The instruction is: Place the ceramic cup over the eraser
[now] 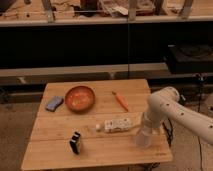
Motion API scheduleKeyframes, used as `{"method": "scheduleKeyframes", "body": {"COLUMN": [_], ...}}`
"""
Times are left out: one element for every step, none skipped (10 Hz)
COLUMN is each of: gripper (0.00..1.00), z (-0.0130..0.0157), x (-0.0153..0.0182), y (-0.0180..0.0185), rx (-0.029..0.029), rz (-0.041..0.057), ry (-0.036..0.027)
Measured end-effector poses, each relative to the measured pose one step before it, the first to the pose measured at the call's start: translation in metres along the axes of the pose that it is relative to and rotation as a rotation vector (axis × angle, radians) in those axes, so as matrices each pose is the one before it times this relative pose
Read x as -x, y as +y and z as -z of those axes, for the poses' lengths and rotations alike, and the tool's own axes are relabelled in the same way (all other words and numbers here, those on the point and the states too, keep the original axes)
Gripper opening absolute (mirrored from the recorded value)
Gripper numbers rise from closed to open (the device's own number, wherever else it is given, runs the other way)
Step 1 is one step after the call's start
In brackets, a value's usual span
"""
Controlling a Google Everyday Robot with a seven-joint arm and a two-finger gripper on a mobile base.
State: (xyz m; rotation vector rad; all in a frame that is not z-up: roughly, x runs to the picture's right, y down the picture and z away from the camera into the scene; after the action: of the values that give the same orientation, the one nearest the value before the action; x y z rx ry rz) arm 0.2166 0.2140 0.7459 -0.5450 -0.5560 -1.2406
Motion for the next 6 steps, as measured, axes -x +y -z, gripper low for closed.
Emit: {"method": "scheduleKeyframes", "body": {"gripper": [0.80, 0.80, 0.80, 0.80, 0.78, 0.73], "z": [0.00013, -0.00027, -0.00074, -0.00071, -0.00138, -0.00078], "x": [0.00073, 0.00106, 0.00115, 0.00166, 0.00142, 0.00130], "y": [0.00129, 0.00073, 0.00085, 0.00118, 0.00073, -0.00065], "rx": [0.00010, 0.00158, 0.00163, 0.00294, 0.00473, 0.00369], "rz": [-0.00521, -0.00213, -0.00127, -0.00175, 0.00085, 0.00286], "ry": [0.00463, 0.00092, -0.00026, 0.00150, 0.00098, 0.00181]}}
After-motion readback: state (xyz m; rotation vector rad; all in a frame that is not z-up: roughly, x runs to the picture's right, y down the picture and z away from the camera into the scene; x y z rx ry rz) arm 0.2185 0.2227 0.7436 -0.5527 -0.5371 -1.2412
